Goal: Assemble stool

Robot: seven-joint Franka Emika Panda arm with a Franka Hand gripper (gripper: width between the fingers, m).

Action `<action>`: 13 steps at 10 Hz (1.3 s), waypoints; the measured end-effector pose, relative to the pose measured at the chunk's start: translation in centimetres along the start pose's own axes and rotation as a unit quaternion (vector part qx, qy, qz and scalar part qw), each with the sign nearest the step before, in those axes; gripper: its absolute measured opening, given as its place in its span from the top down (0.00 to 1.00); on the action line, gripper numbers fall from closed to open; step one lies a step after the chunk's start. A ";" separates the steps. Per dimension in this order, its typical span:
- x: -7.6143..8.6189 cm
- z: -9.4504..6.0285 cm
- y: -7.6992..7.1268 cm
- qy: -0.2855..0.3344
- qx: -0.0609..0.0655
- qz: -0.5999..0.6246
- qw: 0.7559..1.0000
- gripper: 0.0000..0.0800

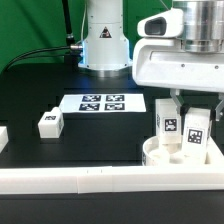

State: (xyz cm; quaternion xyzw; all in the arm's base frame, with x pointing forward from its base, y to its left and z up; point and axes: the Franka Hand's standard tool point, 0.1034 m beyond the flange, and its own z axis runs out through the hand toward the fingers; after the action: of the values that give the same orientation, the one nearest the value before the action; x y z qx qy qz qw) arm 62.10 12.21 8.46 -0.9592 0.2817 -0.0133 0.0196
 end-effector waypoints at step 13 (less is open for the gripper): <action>-0.8 -0.1 -1.3 -0.056 0.046 0.544 0.836 0.58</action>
Offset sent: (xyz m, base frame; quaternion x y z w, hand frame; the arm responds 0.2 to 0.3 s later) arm -0.0078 0.0050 -0.0016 -0.0068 -0.0004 0.2321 0.9727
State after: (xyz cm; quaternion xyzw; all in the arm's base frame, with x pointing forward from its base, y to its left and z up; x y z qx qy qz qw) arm 62.14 13.76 8.56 -0.6485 0.7555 0.0405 0.0836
